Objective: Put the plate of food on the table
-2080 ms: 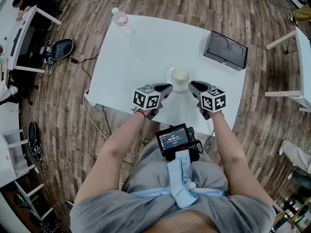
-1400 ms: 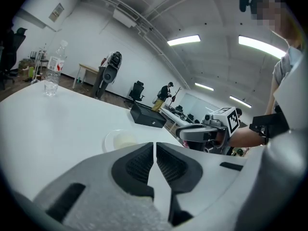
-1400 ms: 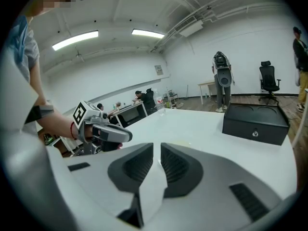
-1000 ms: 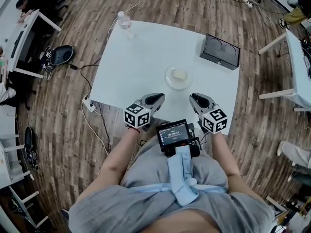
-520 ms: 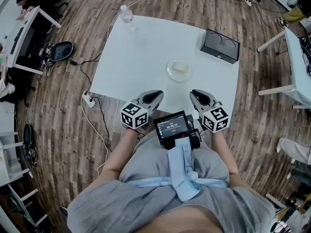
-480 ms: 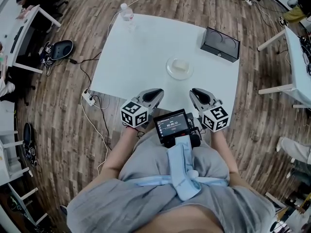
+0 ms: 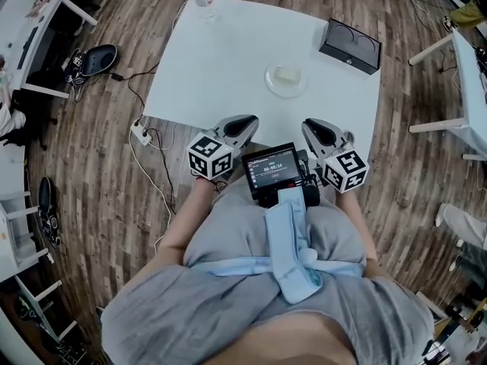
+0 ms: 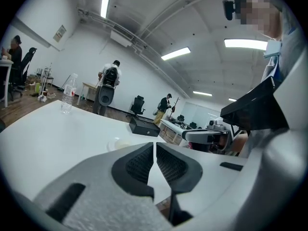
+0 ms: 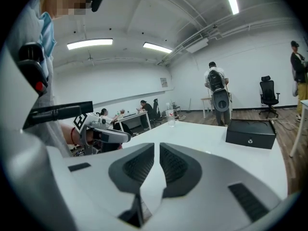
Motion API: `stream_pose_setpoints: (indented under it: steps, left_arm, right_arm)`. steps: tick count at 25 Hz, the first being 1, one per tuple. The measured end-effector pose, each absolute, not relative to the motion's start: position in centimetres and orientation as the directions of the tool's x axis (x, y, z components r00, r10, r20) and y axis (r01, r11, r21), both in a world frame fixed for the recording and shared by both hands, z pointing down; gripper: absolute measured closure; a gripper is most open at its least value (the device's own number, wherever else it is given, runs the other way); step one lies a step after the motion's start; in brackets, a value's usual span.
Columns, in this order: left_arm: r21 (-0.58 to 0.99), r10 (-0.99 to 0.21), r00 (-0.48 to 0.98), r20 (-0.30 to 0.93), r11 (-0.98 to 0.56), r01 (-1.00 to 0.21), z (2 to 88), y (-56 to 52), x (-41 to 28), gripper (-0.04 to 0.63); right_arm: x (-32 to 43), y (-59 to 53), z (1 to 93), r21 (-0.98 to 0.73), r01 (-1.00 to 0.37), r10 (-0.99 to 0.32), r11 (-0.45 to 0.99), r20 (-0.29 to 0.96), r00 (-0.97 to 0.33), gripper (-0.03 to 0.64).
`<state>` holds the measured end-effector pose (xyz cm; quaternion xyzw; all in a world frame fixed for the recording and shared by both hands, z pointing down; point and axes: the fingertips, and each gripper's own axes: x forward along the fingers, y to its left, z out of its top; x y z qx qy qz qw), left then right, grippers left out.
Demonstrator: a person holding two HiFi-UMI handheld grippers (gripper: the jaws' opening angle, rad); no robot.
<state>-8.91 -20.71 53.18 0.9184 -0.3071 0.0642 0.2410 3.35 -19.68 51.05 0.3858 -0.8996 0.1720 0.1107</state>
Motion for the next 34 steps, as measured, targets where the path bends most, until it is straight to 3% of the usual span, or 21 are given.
stream_pose_setpoints:
  steps: [34]
  left_arm:
    - [0.425, -0.489, 0.815, 0.312, -0.696, -0.579, 55.1, -21.3, -5.7, 0.566]
  right_arm:
    - [5.9, -20.1, 51.9, -0.262, -0.744, -0.654, 0.615, 0.357, -0.667, 0.588]
